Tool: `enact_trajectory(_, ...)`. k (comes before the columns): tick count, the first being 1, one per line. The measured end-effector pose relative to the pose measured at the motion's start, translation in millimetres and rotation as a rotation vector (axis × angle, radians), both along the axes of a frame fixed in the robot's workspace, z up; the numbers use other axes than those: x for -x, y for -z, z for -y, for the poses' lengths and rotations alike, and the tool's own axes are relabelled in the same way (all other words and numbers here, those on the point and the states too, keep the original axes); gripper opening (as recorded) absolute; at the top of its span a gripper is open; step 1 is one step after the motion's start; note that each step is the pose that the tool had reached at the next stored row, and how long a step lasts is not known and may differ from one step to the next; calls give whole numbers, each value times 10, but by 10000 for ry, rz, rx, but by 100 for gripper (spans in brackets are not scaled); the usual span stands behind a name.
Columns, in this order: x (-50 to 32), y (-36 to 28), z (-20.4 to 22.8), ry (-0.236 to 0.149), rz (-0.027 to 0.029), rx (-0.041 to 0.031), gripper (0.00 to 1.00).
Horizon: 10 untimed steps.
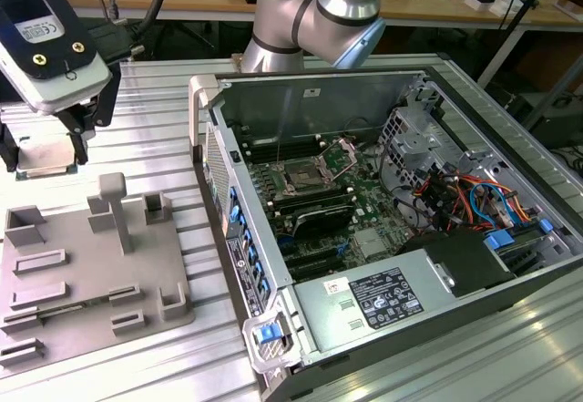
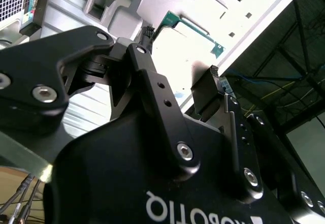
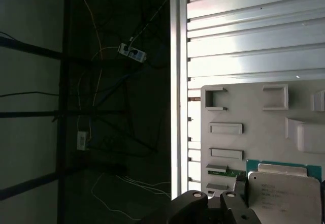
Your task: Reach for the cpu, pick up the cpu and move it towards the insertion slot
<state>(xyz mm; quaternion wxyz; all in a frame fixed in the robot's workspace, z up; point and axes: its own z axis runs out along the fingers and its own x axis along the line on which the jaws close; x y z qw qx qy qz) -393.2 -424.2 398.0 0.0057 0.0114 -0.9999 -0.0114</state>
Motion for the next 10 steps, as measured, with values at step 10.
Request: enact_trajectory(10,0,-168,1,-1,1,5,55)
